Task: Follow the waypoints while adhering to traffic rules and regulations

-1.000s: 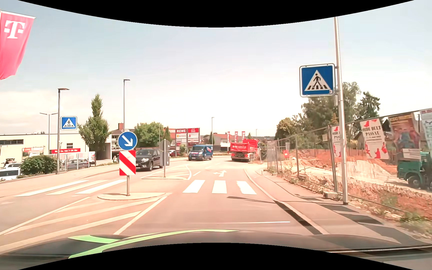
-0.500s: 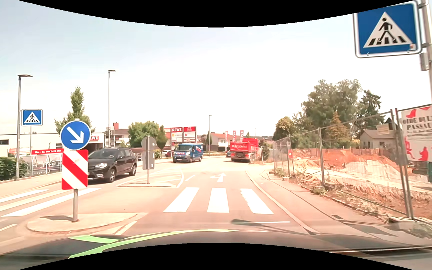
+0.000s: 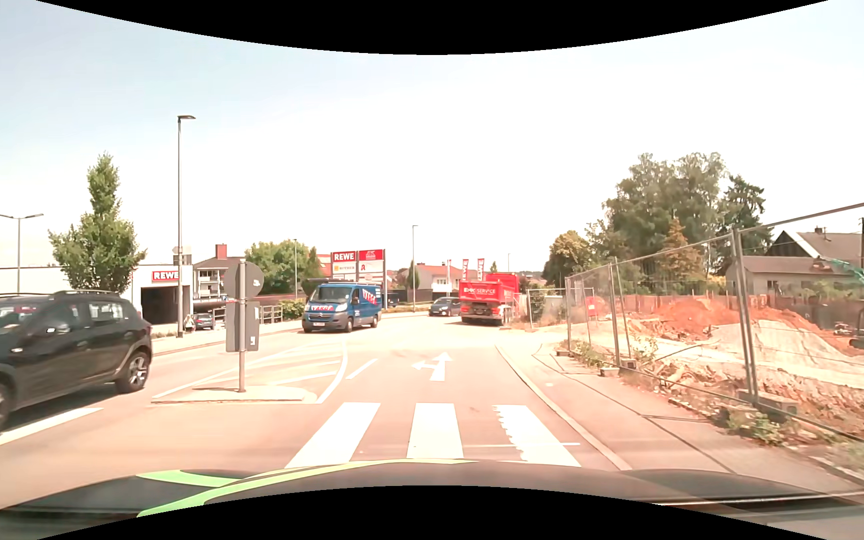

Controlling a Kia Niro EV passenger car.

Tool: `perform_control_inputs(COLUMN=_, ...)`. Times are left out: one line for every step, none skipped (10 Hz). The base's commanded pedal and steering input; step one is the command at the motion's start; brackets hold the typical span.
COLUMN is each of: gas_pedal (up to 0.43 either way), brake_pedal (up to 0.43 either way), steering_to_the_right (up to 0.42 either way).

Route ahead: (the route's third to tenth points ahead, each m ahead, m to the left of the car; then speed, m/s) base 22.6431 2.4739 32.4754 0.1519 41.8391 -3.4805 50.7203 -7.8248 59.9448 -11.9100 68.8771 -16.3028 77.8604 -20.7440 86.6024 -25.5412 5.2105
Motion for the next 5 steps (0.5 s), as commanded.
perform_control_inputs(gas_pedal=0.000, brake_pedal=0.000, steering_to_the_right=0.011)
perform_control_inputs(gas_pedal=0.000, brake_pedal=0.000, steering_to_the_right=0.010)
perform_control_inputs(gas_pedal=0.000, brake_pedal=0.000, steering_to_the_right=0.009)
perform_control_inputs(gas_pedal=0.000, brake_pedal=0.000, steering_to_the_right=0.005)
perform_control_inputs(gas_pedal=0.000, brake_pedal=0.000, steering_to_the_right=0.000)
